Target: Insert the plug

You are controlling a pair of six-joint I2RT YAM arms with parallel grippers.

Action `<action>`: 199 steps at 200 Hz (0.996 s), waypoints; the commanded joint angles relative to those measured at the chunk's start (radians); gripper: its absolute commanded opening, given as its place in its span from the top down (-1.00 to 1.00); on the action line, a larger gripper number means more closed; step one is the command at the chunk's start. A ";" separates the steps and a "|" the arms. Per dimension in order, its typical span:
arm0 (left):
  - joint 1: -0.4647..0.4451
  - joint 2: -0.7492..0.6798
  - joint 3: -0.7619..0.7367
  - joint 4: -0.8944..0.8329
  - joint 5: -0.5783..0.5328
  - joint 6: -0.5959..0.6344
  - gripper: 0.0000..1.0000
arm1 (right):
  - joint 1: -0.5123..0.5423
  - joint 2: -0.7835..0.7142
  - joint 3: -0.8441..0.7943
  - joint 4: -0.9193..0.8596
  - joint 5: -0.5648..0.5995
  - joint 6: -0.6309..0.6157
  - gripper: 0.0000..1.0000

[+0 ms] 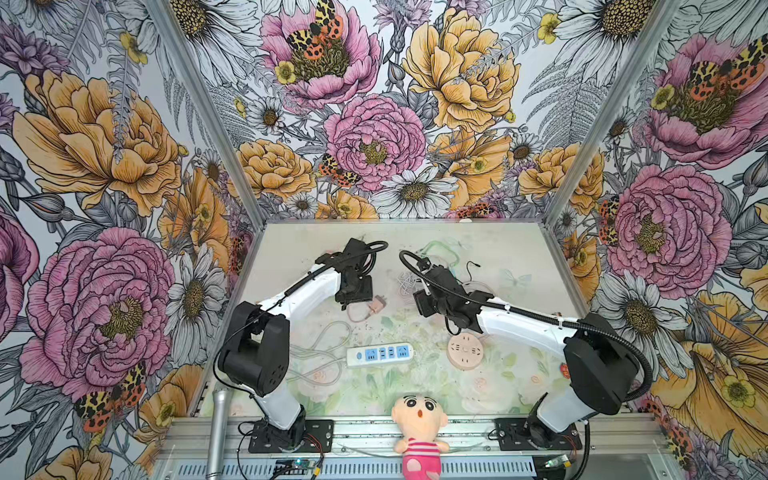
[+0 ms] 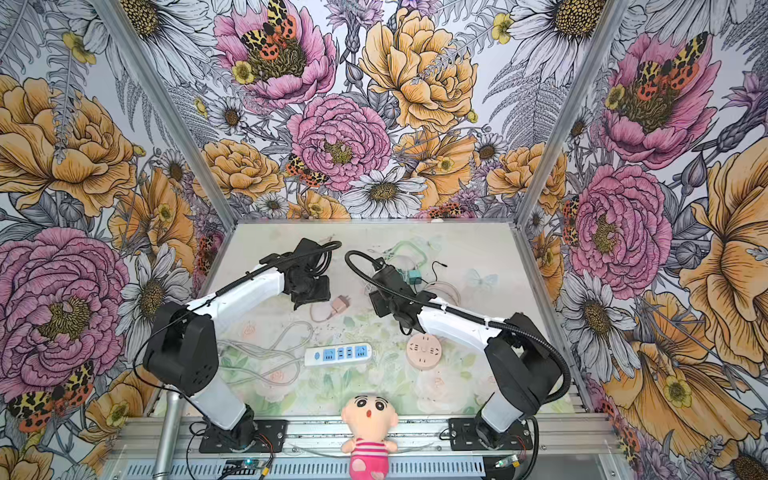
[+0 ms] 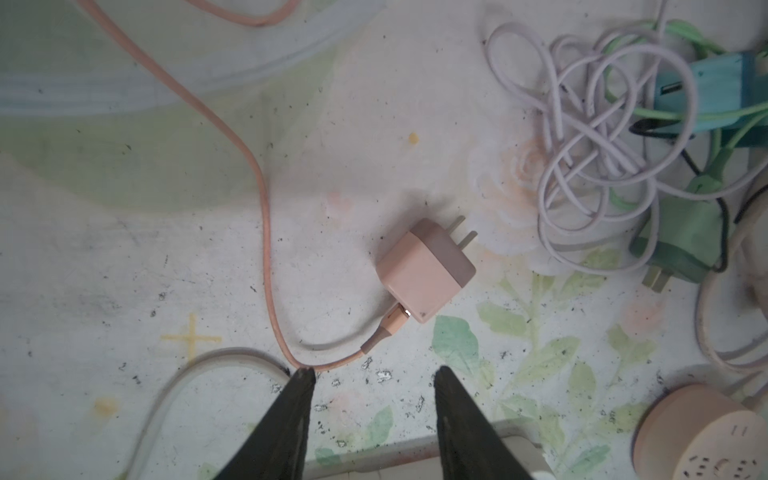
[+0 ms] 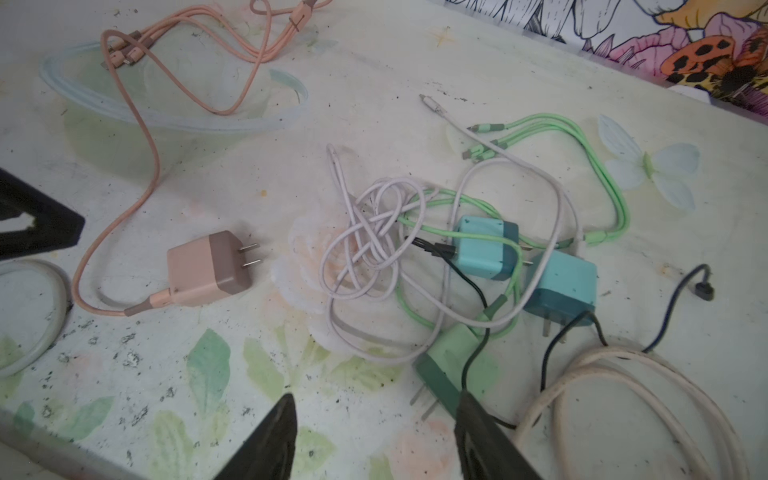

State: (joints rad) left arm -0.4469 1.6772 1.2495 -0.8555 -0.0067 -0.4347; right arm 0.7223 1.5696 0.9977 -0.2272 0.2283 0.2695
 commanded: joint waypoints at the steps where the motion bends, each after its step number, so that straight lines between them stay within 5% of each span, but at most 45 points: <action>1: -0.035 0.001 -0.035 0.053 0.032 -0.027 0.17 | -0.019 -0.052 -0.025 -0.011 0.024 0.023 -0.24; 28: -0.069 0.024 -0.069 0.103 0.079 -0.059 0.42 | -0.038 -0.078 -0.048 -0.016 0.023 0.024 -0.24; 126: -0.079 0.172 -0.096 0.149 0.062 -0.061 0.45 | -0.052 -0.078 -0.056 -0.024 0.017 0.048 -0.23; 199: 0.047 0.193 -0.133 0.185 -0.033 -0.057 0.35 | -0.054 -0.058 -0.060 -0.025 0.001 0.067 -0.23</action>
State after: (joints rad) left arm -0.4507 1.8336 1.1507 -0.6907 0.0319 -0.4911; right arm 0.6743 1.5055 0.9386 -0.2523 0.2352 0.3080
